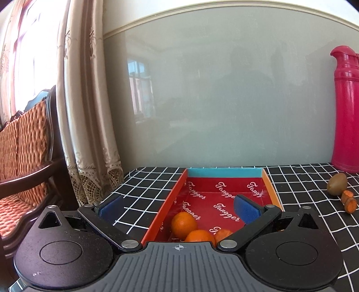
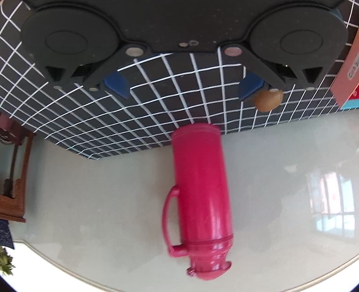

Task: Organize fruits
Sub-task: 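Move the right gripper toward the carrot pieces beside the kiwi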

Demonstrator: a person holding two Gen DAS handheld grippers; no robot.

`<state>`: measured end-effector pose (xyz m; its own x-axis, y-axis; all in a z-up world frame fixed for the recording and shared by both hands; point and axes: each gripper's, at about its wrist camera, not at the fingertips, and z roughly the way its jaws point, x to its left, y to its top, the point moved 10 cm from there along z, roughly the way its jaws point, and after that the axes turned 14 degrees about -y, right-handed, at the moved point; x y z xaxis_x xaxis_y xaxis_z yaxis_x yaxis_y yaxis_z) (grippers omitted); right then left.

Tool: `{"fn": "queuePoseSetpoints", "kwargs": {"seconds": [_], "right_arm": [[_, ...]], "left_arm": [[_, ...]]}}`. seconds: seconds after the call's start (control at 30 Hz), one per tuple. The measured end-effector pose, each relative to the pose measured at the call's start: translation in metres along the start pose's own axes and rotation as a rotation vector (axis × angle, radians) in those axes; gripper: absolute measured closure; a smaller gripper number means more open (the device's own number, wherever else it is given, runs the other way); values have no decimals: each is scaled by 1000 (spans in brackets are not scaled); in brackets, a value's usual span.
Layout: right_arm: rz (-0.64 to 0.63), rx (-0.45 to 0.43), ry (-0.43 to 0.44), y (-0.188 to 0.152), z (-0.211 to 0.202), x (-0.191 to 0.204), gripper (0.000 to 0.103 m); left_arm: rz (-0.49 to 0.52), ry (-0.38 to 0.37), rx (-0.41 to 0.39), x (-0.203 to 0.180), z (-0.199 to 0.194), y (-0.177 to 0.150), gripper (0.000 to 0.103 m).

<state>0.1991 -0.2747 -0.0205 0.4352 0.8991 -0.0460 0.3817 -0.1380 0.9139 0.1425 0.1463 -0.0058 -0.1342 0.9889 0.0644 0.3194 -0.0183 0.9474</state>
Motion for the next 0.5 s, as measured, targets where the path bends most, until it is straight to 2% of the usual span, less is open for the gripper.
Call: {"fn": "queuePoseSetpoints", "kwargs": {"seconds": [0.07,0.27,0.4,0.5], "right_arm": [[-23,-1,7,-3,0,8,0],[-11,28,100,-9,-1,24,0],[-39,25,92,-11,1,33,0],[-51,19,109,-12,0,41,0]], "left_arm": [[-2,2,1,1,1,-2,0],[-44,7,-21,4,2,0,0],[-52,11,-41,4,2,-1,0],[-46,13,-21,8,8,-6,0]]}}
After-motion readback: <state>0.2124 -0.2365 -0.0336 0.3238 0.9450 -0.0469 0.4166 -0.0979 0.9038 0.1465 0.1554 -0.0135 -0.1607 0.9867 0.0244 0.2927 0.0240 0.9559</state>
